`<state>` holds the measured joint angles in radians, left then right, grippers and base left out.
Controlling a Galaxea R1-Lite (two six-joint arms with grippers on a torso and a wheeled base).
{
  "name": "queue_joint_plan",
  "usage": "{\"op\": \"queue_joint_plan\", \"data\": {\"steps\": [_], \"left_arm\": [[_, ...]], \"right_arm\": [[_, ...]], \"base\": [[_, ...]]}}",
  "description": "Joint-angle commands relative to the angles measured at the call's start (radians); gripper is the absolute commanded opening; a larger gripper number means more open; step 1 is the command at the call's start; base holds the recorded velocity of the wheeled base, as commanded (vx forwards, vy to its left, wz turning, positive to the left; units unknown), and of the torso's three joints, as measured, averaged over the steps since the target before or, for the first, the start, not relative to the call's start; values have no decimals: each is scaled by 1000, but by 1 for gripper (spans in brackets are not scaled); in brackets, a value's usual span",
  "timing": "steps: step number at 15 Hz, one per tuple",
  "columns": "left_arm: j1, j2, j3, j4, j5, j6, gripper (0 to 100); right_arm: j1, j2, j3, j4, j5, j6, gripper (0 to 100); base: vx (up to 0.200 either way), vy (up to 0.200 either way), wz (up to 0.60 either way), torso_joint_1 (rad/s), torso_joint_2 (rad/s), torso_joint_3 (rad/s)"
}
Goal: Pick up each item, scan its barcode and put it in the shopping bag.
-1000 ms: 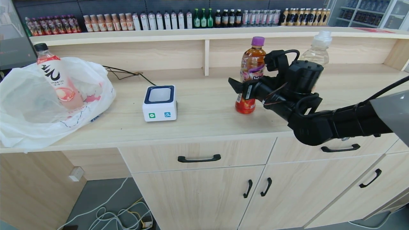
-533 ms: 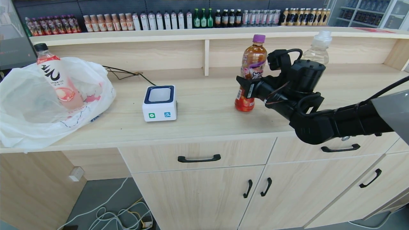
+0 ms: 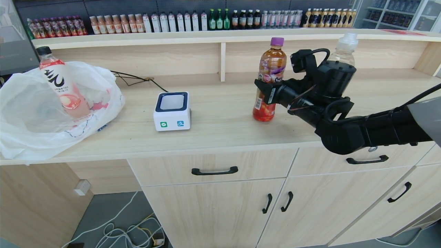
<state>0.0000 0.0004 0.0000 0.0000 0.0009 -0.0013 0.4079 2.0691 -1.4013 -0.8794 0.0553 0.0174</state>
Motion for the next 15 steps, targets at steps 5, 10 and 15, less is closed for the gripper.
{"op": "queue_joint_plan", "data": {"steps": [5,10,15], "left_arm": [[0,0,0,0,-1,0,100],[0,0,0,0,-1,0,100],[0,0,0,0,1,0,100]], "right_arm": [[2,-83,15,-3,5,27,0],[6,-262,168,-1,20,58,0],[40,-471,404,-6,21,76,0]], "base": [[0,0,0,0,0,0],[0,0,0,0,0,0],[0,0,0,0,0,0]]}}
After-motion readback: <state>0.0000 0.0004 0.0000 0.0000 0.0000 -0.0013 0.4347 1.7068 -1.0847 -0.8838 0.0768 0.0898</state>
